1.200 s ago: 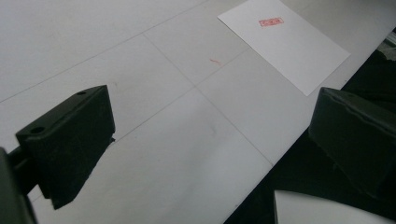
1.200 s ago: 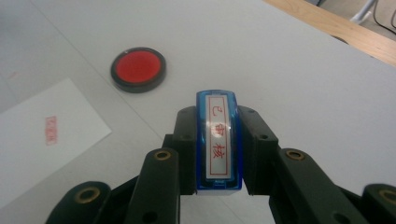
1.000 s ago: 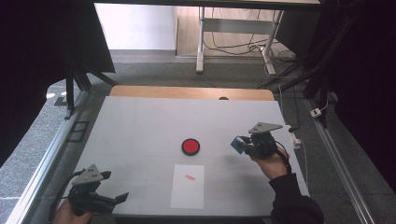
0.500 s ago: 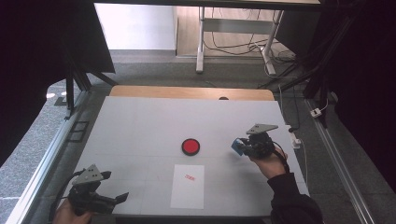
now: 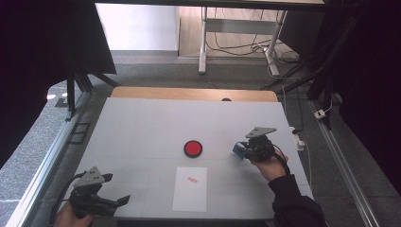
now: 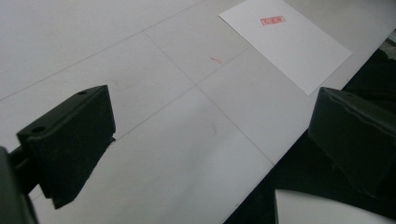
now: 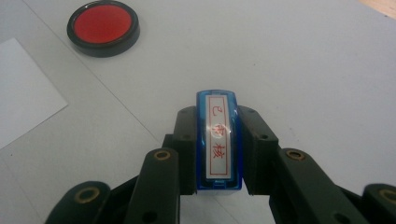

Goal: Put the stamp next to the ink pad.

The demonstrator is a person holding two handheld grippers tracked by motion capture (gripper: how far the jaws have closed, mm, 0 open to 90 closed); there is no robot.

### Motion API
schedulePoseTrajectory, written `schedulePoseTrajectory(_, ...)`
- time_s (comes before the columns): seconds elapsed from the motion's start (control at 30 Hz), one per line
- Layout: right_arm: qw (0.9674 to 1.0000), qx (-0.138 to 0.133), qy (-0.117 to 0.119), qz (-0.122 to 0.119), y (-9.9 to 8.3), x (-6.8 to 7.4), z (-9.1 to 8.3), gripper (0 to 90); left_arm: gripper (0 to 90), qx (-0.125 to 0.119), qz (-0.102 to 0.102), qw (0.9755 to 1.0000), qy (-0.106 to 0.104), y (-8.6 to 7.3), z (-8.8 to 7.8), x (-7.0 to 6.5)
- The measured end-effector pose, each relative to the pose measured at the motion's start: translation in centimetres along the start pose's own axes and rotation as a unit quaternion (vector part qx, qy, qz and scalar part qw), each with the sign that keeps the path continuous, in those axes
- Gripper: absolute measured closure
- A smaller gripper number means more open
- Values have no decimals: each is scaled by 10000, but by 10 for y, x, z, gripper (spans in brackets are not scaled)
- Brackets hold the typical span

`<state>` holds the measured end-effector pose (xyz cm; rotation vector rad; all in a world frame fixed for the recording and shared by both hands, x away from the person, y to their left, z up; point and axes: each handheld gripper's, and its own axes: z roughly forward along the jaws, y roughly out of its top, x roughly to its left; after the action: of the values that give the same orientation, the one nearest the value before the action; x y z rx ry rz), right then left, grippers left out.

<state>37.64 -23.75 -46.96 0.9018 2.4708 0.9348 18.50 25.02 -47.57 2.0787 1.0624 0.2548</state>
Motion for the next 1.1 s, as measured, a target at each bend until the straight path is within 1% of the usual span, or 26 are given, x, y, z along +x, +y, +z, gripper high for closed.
schedulePoseTrajectory(0.2,10000,93,6,-26,-1,1,7,707,7,11,-1,10000,-6,0,0,0)
schedulePoseTrajectory(0.33,9999,141,6,-90,-2,2,10,706,7,12,-8,10000,-12,0,0,0)
schedulePoseTrajectory(0.5,9997,242,54,-54,-4,3,16,705,7,25,-5,10000,0,0,0,0)
schedulePoseTrajectory(0.73,9997,220,61,-20,-4,3,16,699,8,31,-6,10000,1,0,0,0)
schedulePoseTrajectory(0.83,9997,228,48,24,-4,3,17,665,8,32,-6,10000,4,0,1,0)
schedulePoseTrajectory(1.0,9997,201,96,143,-4,3,17,624,9,32,-15,10000,10,0,1,0)
schedulePoseTrajectory(1.1,9996,193,118,160,-3,3,17,604,9,32,-16,10000,1,0,1,0)
